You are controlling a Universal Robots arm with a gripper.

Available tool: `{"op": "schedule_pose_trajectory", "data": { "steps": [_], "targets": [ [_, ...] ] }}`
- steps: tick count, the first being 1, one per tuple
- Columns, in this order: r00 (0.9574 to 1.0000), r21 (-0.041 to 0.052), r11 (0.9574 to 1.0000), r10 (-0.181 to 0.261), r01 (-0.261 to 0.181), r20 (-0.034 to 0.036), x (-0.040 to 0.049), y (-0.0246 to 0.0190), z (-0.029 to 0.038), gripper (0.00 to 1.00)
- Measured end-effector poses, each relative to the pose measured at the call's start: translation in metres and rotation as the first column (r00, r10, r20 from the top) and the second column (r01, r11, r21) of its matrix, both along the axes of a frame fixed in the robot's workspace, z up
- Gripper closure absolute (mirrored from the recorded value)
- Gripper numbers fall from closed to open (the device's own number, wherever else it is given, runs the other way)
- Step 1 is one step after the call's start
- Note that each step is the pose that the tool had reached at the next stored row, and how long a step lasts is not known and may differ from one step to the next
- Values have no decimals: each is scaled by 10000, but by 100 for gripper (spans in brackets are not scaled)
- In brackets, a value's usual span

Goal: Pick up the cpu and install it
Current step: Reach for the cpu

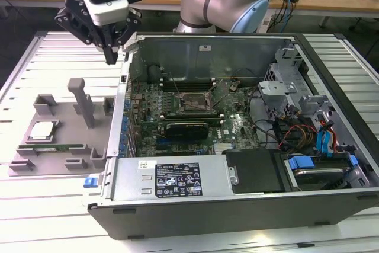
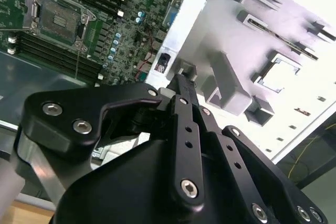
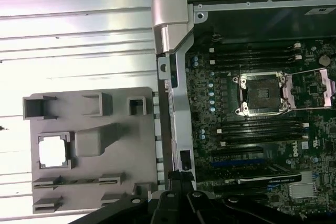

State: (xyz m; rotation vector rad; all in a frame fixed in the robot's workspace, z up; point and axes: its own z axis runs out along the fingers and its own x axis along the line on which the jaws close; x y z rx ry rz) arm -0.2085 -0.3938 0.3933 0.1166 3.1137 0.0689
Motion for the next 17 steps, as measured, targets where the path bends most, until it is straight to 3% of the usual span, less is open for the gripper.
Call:
{"op": "schedule_pose_trajectory", "data": {
  "steps": [10,17],
  "targets": [
    [10000,-1,10000,1,-1,1,-236,34,0,89],
    [10000,-1,10000,0,0,1,-452,57,-16,89]
  ]
}}
